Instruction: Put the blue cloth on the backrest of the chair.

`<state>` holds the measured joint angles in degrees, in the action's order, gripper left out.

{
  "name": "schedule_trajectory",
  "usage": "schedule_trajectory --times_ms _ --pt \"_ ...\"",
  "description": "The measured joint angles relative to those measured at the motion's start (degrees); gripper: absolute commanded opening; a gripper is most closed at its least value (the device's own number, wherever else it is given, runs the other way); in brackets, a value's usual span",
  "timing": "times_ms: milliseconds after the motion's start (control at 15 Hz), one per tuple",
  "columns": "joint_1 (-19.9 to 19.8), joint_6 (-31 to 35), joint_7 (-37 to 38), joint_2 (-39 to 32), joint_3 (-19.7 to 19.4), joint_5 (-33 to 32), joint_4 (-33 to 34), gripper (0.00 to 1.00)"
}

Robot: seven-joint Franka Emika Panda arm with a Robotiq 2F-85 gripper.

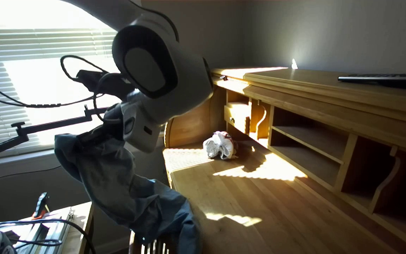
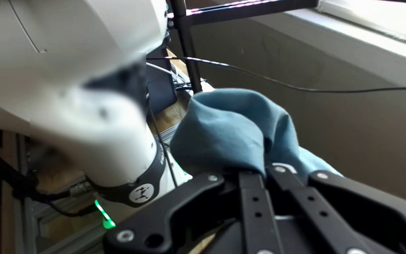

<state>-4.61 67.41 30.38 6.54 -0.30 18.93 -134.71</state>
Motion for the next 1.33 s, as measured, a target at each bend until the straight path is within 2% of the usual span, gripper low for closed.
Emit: schedule_trajectory --times_ms 200,400,867,933,1067,1333 --pt "-1.06 7.37 3.95 -7.21 -1.67 -4.44 -1.63 0.00" --pt "-0.87 15.37 8.55 -16.34 -2.96 -4.94 -1.23 0.00" --pt "3.28 25.29 18.21 -34.63 -4.96 -5.08 6.03 0.00" --pt "4.09 26.70 19.67 -36.14 -5.34 -5.65 7.23 0.27" --pt "5.82 29.14 22.29 -38.07 -6.00 -6.89 9.03 0.32" --pt "8.78 28.09 26.25 -37.58 -6.28 -10.86 9.39 0.56"
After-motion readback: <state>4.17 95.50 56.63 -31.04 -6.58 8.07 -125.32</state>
